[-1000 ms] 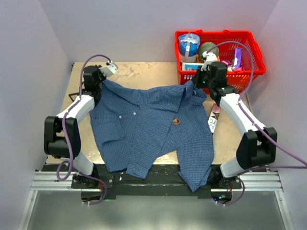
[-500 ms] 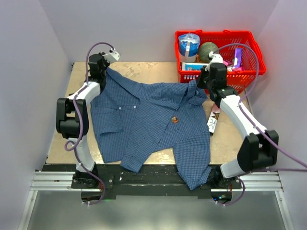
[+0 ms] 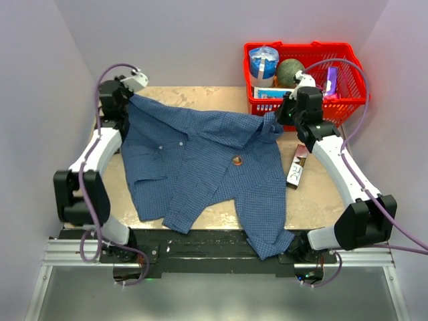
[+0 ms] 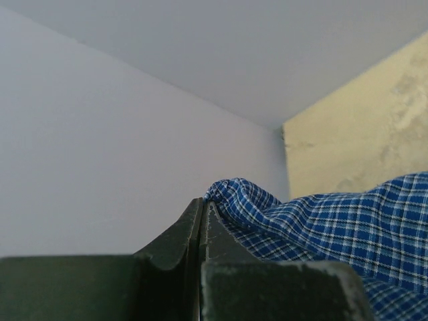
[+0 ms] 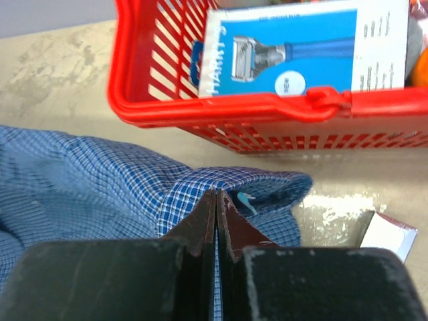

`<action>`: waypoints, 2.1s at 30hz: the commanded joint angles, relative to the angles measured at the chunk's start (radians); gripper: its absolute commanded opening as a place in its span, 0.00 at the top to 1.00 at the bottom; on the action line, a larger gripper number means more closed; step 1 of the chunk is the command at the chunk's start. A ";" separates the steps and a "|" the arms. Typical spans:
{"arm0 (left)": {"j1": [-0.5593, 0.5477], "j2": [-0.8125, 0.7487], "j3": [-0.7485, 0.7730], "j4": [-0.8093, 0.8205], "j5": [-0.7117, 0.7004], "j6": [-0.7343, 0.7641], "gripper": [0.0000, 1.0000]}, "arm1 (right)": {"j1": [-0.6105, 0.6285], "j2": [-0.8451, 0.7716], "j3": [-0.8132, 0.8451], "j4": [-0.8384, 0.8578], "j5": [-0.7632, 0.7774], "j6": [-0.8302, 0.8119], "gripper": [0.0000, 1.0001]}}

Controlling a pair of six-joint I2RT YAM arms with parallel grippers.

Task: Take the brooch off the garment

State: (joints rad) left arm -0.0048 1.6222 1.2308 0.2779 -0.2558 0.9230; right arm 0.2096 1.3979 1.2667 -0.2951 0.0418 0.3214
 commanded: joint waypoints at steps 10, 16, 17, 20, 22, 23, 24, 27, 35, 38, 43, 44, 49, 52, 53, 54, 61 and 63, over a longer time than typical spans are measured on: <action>0.003 -0.524 -0.045 -0.268 -0.045 0.040 1.00 | 0.070 -0.022 0.164 -0.058 -0.106 -0.021 1.00; -0.024 -0.627 0.044 -0.411 -0.088 0.036 1.00 | 0.079 -0.112 0.249 -0.179 -0.099 -0.096 1.00; -0.027 -0.646 0.058 -0.431 -0.100 0.031 1.00 | 0.079 -0.128 0.250 -0.190 -0.089 -0.100 1.00; -0.041 -0.674 0.091 -0.519 -0.140 0.017 1.00 | 0.079 -0.169 0.293 -0.298 -0.076 -0.142 1.00; -0.055 -0.697 0.116 -0.543 -0.177 0.023 1.00 | 0.076 -0.204 0.341 -0.369 -0.053 -0.172 1.00; -0.060 -0.705 0.140 -0.540 -0.186 0.042 1.00 | 0.077 -0.215 0.361 -0.383 -0.049 -0.188 1.00; -0.066 -0.714 0.156 -0.536 -0.192 0.053 1.00 | 0.076 -0.223 0.384 -0.409 -0.048 -0.208 1.00; -0.077 -0.749 0.219 -0.508 -0.195 0.076 1.00 | 0.074 -0.227 0.509 -0.499 -0.048 -0.246 1.00; -0.087 -0.773 -0.025 -0.367 -0.168 0.041 1.00 | 0.073 -0.209 0.402 -0.325 -0.045 -0.229 1.00; -0.086 -0.642 -0.117 -0.289 -0.178 0.014 1.00 | 0.073 -0.130 0.352 -0.187 -0.045 -0.197 1.00; -0.070 -0.361 -0.152 -0.111 -0.134 -0.038 1.00 | 0.074 0.013 0.231 -0.122 0.020 -0.133 1.00; -0.069 -0.322 -0.149 -0.088 -0.128 -0.047 1.00 | 0.073 0.021 0.211 -0.099 0.050 -0.127 1.00; -0.069 -0.080 -0.093 0.047 -0.096 -0.053 1.00 | 0.074 0.027 0.073 -0.036 0.136 -0.097 1.00; -0.069 0.055 -0.016 0.075 -0.123 -0.070 1.00 | 0.074 0.033 0.027 0.005 0.165 -0.096 1.00; -0.067 0.082 0.002 0.081 -0.131 -0.082 1.00 | 0.074 0.039 0.025 0.016 0.174 -0.091 1.00; -0.064 0.126 0.019 0.086 -0.135 -0.088 1.00 | 0.074 0.044 0.026 0.022 0.178 -0.093 1.00; -0.072 0.159 0.119 -0.035 -0.116 -0.192 0.89 | 0.073 0.084 0.086 0.053 0.221 -0.143 0.87; -0.075 0.083 0.156 -0.234 -0.045 -0.251 0.63 | 0.070 0.081 0.117 0.036 0.199 -0.160 0.55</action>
State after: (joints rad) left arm -0.0792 1.8137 1.2842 0.1963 -0.3710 0.8017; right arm 0.2859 1.4986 1.2961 -0.3210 0.2100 0.1936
